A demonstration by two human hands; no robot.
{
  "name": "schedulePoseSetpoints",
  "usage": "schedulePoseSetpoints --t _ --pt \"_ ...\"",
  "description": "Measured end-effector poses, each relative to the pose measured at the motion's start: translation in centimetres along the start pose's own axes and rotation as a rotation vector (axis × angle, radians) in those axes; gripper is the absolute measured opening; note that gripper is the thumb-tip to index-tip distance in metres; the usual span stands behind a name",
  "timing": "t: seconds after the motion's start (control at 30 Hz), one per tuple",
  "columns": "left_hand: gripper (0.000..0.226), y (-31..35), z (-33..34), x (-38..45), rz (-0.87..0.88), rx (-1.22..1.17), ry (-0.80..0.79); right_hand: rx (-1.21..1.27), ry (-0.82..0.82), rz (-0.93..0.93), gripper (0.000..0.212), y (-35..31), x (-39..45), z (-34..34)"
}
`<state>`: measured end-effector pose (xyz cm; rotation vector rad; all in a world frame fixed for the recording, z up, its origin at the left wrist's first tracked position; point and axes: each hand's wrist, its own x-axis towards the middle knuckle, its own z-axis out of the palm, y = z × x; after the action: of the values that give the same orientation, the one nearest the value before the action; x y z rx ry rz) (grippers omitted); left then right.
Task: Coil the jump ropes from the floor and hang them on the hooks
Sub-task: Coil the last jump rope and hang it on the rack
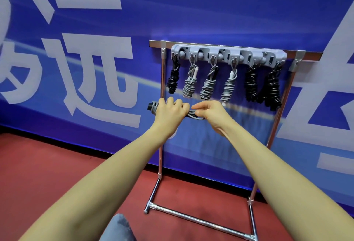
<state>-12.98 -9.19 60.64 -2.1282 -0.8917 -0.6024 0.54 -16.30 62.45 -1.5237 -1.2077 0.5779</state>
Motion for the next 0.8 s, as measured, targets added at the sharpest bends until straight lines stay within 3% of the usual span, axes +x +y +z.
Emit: schedulePoseSetpoints --t 0.23,0.37,0.53,0.7,0.8 --pt "0.046 0.6 -0.2 -0.3 0.013 -0.008 -0.013 -0.158 -0.055 -0.056 0.026 0.3 -0.9 0.1" --pt "0.045 1.1 -0.2 -0.6 -0.016 -0.049 -0.088 -0.357 -0.006 -0.114 0.024 0.4 -0.8 0.1" --pt "0.030 0.7 -1.4 0.1 0.014 -0.282 -0.427 -0.486 -0.005 -0.166 0.023 0.5 -1.0 0.1" --pt "0.033 0.5 -1.7 0.0 -0.061 -0.424 -0.460 -0.467 -0.017 -0.229 0.022 0.4 -1.0 -0.1" --pt "0.030 0.7 -1.6 -0.2 -0.057 -0.450 -0.403 -0.461 -0.025 -0.252 0.023 0.4 -0.9 -0.2"
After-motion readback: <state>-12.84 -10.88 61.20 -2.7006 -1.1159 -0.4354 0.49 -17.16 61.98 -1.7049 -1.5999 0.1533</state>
